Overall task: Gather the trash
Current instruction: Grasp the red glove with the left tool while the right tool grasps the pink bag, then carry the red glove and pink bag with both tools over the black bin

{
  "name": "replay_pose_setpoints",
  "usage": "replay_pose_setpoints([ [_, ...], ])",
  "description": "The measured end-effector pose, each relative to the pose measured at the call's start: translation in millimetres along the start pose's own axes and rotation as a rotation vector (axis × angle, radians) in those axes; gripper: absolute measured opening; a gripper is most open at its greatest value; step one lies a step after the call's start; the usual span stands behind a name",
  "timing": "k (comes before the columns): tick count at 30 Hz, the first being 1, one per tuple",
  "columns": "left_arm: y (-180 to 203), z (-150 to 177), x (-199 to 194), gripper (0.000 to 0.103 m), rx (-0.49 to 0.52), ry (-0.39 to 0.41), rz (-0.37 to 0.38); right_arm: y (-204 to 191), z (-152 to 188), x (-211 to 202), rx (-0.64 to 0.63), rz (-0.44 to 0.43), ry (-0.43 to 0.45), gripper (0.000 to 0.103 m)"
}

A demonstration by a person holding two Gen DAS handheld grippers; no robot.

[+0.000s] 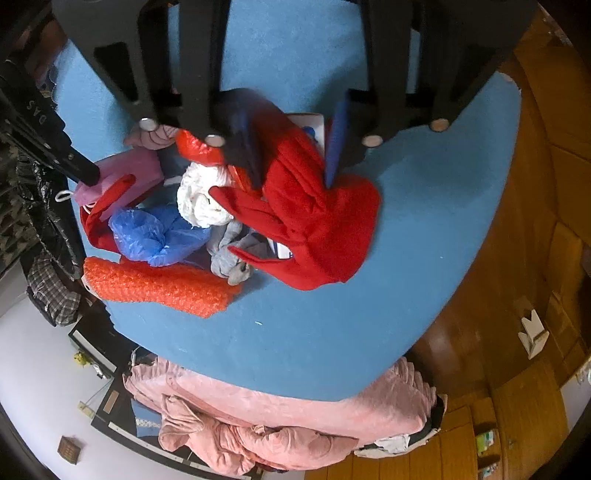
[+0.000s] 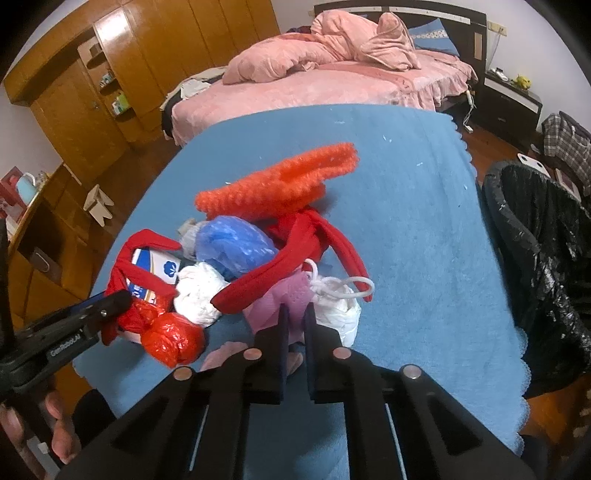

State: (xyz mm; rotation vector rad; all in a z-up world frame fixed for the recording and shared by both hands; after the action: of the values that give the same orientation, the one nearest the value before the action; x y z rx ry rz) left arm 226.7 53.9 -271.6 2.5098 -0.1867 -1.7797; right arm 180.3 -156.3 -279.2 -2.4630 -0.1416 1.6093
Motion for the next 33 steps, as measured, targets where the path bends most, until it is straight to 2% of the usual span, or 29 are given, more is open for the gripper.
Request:
replay_pose_setpoints([
  [1, 1, 1, -4, 0.011, 0.002, 0.002, 0.005, -1, 0, -4, -0.006, 0.002, 0.007, 0.007],
  [6, 5, 6, -30, 0.008, 0.016, 0.046, -0.007, -5, 2, -24, -0.020, -0.001, 0.037, 0.006],
  [20, 17, 9, -83, 0.008, 0.050, 0.125, -0.021, -3, -2, -76, -0.014, -0.008, 0.120, 0.006],
  [33, 76, 16, -109, 0.008, 0.132, 0.145, 0.020, 26, -6, -115, 0.005, 0.018, 0.183, 0.005],
])
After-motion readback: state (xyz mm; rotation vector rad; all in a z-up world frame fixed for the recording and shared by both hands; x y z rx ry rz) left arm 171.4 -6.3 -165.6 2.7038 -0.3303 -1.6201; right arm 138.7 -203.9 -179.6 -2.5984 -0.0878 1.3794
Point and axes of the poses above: each gripper's, at about its wrist camera, not at the fingertips, and x roughly the way its jaws point, y to its right, z to its underside, the point moved 4 cm from there along x, roughly the way its jaws point, and after that the axes turned 11 degrees about -y, right-handed, at the moved point
